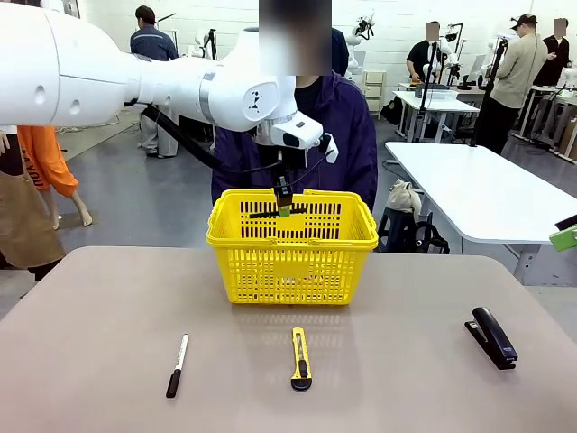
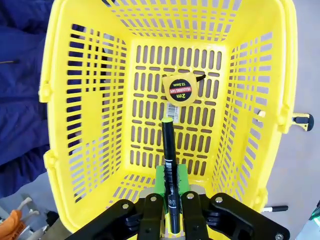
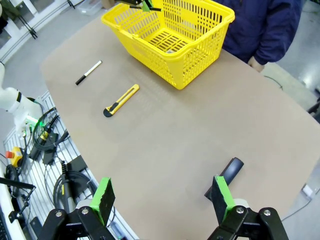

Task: Place the items the person wants into the basket.
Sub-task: Pick up the item the person points to and place it in the Market Basket.

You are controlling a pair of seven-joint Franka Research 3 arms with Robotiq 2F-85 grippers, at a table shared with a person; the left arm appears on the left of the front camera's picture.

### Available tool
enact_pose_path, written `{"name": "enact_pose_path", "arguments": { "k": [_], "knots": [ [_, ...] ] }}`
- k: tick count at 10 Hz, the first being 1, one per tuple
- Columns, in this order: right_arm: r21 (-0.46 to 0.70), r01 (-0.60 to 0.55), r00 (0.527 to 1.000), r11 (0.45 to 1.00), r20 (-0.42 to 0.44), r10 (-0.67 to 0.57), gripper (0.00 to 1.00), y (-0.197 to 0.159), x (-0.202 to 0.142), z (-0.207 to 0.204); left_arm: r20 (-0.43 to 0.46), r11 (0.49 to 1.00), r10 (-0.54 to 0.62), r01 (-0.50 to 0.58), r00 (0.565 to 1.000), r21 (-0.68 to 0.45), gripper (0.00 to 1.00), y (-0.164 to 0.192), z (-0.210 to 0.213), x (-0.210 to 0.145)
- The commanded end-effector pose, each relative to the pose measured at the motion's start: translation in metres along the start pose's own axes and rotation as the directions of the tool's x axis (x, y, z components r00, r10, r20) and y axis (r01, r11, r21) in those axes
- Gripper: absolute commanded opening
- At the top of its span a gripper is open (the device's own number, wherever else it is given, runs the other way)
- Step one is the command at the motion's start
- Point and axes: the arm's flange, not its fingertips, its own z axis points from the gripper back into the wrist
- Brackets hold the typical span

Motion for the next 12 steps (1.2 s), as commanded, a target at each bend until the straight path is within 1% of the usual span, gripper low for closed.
{"name": "enact_pose_path", "arguments": {
  "k": [1, 4, 6, 8, 11, 12],
  "knots": [
    [0.007, 0.005, 1.000, 1.000, -0.003, -0.005, 1.00, -0.002, -0.001, 0.000, -0.005, 0.996, -0.033, 0.032, 0.999, -0.079, 0.11, 0.012, -0.015, 0.006],
    [0.007, 0.005, 1.000, 1.000, -0.003, -0.005, 1.00, -0.002, -0.001, 0.000, -0.067, 0.987, -0.017, 0.006, 0.998, -0.159, 0.11, 0.020, -0.051, 0.007],
    [0.007, 0.005, 1.000, 1.000, -0.003, -0.005, 1.00, -0.002, -0.001, 0.000, -0.096, 0.983, -0.006, -0.012, 0.995, -0.185, 0.11, 0.024, -0.069, 0.008],
    [0.007, 0.005, 1.000, 1.000, -0.003, -0.005, 1.00, -0.002, -0.001, 0.000, -0.103, 0.980, -0.014, -0.007, 0.995, -0.200, 0.11, 0.026, -0.079, 0.010],
    [0.007, 0.005, 1.000, 1.000, -0.003, -0.005, 1.00, -0.002, -0.001, 0.000, -0.100, 0.979, -0.029, 0.008, 0.995, -0.203, 0.11, 0.026, -0.082, 0.009],
    [0.007, 0.005, 1.000, 1.000, -0.003, -0.005, 1.00, -0.002, -0.001, 0.000, -0.098, 0.979, -0.034, 0.013, 0.995, -0.203, 0.45, 0.025, -0.083, 0.007]
  ]
}}
